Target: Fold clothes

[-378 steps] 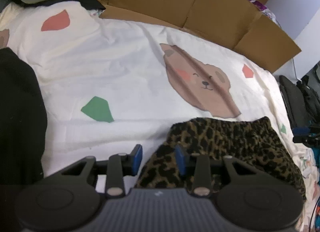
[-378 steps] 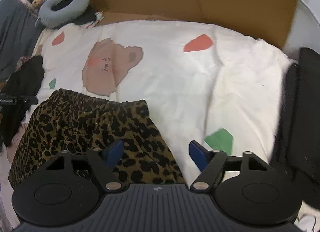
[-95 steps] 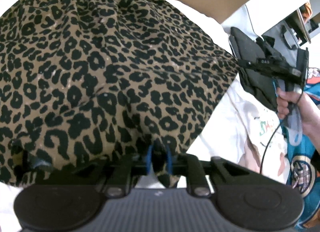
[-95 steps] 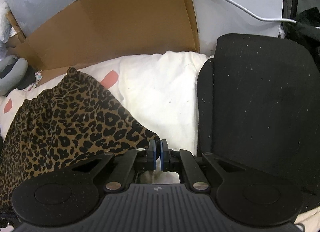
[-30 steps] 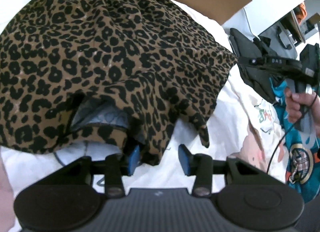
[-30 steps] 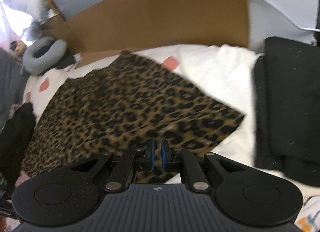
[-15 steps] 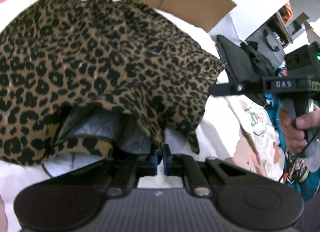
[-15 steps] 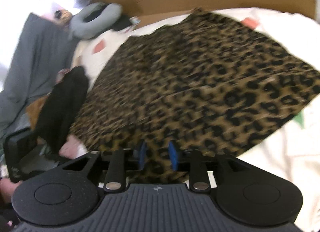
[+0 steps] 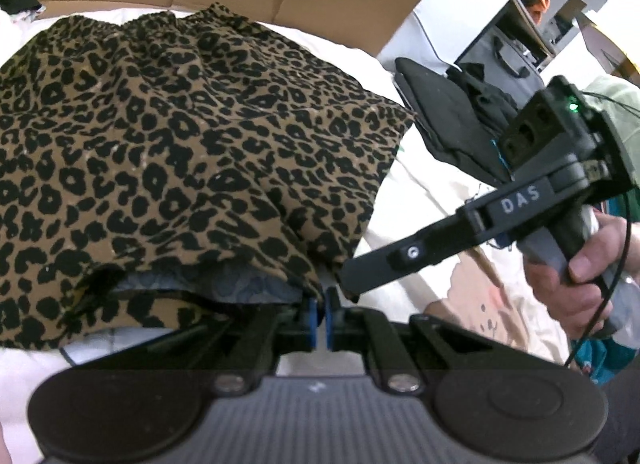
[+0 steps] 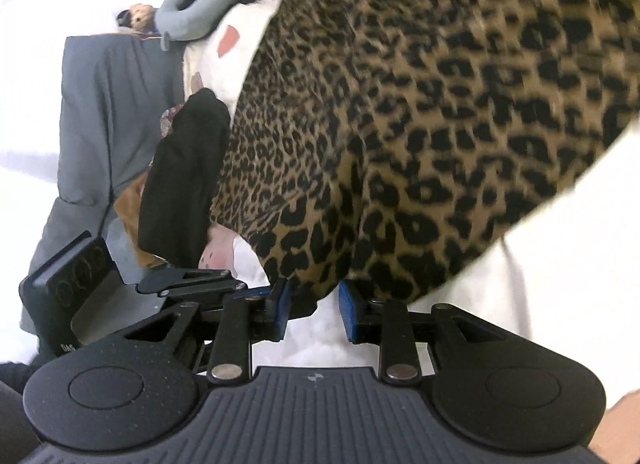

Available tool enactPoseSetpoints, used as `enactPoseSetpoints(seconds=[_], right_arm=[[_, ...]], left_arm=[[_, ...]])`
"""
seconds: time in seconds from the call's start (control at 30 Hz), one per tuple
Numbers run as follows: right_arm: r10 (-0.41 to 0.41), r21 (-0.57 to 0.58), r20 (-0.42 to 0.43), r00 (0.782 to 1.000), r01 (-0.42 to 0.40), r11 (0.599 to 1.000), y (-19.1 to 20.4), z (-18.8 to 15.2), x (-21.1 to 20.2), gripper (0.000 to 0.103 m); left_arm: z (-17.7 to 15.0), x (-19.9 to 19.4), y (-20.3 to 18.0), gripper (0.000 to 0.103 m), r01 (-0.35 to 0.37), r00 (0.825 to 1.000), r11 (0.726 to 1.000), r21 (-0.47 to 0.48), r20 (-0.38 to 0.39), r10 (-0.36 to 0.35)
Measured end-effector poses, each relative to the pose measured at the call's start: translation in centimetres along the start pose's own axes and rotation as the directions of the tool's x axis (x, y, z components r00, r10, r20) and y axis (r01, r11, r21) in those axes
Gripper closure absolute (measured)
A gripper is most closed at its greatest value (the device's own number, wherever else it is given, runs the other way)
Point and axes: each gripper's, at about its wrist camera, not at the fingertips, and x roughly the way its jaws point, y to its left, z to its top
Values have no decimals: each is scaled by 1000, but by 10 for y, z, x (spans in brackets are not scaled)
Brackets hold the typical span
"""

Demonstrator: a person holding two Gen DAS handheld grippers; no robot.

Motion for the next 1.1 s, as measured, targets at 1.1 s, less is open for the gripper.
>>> enactPoseSetpoints(seconds=[1.1], right_arm=[[13, 191, 7, 1000, -14, 981, -39, -1, 33, 96]], left_arm=[[5, -51, 92, 76, -200, 975, 960, -194, 62, 215]])
